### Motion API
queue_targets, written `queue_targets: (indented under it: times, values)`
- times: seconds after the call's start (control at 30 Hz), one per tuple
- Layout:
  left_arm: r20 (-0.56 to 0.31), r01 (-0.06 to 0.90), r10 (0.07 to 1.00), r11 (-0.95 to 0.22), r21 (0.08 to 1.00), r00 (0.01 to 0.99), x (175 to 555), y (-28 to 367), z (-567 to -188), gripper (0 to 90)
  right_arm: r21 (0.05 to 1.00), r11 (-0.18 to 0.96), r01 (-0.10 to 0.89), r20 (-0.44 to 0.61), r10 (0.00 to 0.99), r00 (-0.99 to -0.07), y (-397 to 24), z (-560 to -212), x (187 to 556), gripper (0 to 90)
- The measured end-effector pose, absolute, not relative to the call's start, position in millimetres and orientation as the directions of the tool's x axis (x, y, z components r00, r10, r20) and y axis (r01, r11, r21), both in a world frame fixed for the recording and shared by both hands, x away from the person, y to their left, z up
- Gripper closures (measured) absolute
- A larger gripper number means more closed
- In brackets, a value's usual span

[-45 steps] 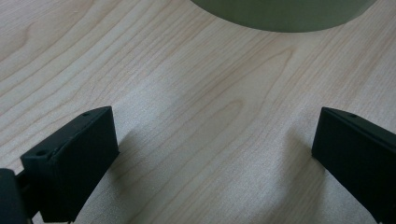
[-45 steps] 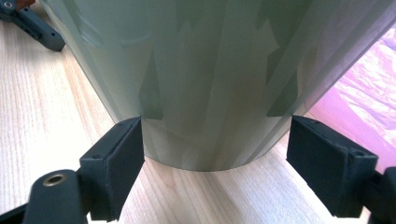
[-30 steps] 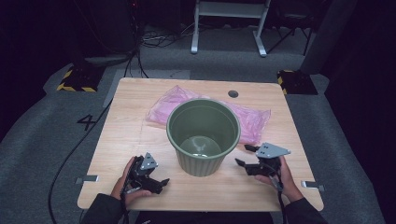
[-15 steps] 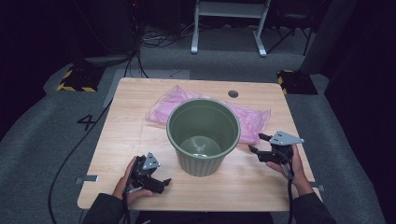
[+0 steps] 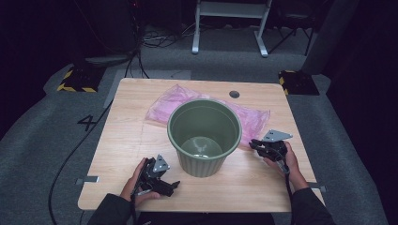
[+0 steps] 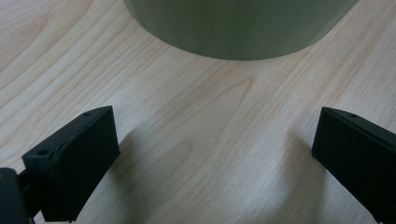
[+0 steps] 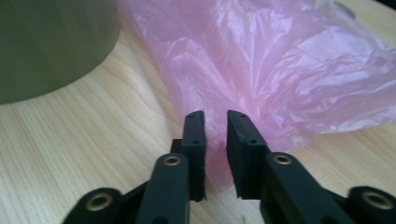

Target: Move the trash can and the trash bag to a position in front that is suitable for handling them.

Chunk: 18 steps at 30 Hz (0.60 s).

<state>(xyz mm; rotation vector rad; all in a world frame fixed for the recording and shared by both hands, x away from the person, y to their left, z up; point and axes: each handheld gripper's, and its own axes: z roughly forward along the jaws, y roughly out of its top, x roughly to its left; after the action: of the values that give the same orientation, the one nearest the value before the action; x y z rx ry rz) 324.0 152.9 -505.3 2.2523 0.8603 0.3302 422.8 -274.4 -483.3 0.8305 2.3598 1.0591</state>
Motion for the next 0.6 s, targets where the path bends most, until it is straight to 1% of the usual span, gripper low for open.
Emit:
queue_targets:
  times: [0.1, 0.23, 0.6]
  values:
    - [-0.009, 0.486, 0.661, -0.543, 0.685, 0.751, 324.8, 146.9, -505.1, 0.0, 0.761, 0.539, 0.360, -0.112, 0.657, -0.746, -276.5, -488.0, 424.8, 85.6]
    - [-0.008, 0.484, 0.660, -0.543, 0.686, 0.752, 326.9, 139.5, -505.1, 0.0, 0.757, 0.538, 0.370, -0.091, 0.648, -0.756, -279.7, -492.3, 425.5, 88.3]
    - [-0.001, 0.494, 0.676, -0.538, 0.683, 0.737, 335.7, 123.7, -504.6, 0.0, 0.751, 0.541, 0.377, -0.073, 0.637, -0.768, -281.2, -494.4, 420.4, 89.1]
